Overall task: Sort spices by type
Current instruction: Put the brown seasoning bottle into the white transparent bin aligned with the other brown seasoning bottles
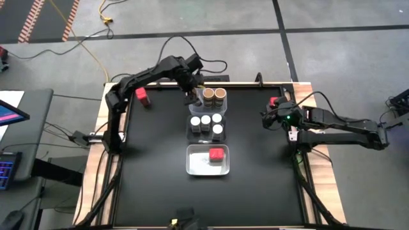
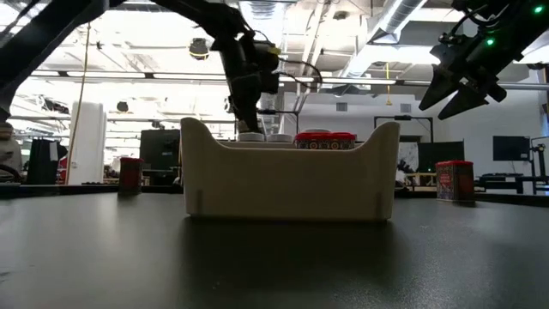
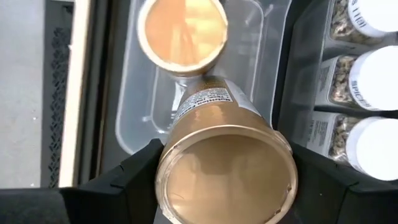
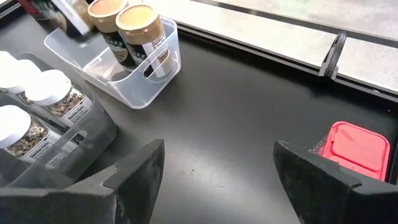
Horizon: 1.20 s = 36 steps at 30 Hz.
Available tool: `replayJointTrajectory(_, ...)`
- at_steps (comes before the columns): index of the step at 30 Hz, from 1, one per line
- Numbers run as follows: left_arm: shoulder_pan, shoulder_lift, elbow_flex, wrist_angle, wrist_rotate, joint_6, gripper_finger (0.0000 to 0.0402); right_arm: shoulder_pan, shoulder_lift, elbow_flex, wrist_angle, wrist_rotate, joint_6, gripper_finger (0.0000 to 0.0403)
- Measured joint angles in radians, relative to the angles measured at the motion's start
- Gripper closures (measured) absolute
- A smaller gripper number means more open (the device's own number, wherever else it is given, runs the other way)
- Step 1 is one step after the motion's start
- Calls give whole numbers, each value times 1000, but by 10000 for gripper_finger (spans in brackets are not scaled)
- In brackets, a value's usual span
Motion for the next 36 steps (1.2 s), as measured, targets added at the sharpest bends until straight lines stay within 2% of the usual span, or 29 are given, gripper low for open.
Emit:
replayJointTrajectory(8, -2, 81, 1, -16, -10, 4, 134, 0, 0, 0, 0, 0, 3, 74)
replayJointTrajectory(13, -3, 117, 2, -7, -56, 11, 134, 0, 0, 0, 0, 0, 3, 74)
replayJointTrajectory(24, 0, 128, 4, 10, -69, 67, 114, 0, 0, 0, 0, 0, 26, 74)
replayJointTrajectory(30, -9, 130, 4, 37, -116, -16, 112, 0, 0, 0, 0, 0, 27, 74)
replayJointTrajectory(36, -11, 130, 3, 36, -123, -13, 110, 0, 0, 0, 0, 0, 27, 74)
